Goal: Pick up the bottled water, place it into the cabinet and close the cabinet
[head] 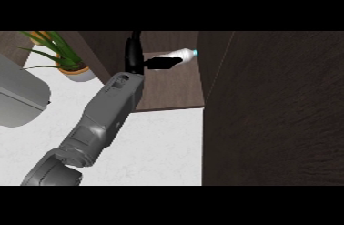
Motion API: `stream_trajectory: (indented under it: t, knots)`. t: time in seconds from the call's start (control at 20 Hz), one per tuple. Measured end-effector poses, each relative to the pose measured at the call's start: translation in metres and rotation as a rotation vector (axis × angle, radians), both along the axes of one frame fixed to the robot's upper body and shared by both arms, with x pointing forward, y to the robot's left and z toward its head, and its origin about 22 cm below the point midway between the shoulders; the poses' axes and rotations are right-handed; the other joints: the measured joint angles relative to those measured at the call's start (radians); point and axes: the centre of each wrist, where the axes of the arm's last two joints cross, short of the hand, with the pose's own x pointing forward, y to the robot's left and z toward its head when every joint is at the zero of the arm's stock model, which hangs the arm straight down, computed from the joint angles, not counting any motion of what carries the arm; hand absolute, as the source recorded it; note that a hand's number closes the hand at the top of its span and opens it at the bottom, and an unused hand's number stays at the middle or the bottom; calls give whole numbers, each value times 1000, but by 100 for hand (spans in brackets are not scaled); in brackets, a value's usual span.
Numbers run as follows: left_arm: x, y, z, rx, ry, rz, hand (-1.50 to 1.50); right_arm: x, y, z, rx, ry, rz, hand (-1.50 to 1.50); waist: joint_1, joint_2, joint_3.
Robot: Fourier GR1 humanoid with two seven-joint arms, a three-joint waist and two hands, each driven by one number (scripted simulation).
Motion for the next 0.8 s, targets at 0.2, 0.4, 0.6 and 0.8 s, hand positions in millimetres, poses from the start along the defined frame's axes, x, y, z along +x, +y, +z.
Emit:
stream_trajectory:
  t: [0.2,0.4,0.6,0.8]
  knots:
    - [-1,-3,1,-88,-66,-73,-150,1,-4,0,-7,-2,-12,-150,10,-2,1]
    - [-4,-9,-1,-153,-112,-156,-150,-3,1,2,-13,-4,-21,-150,24,-7,1]
    - [-7,-10,-2,-157,-159,-239,-150,-13,-5,3,-10,2,-39,-150,32,-10,3]
    - [-10,-13,-2,-165,-183,-304,-150,-13,-4,6,-14,6,-54,-150,44,-11,3]
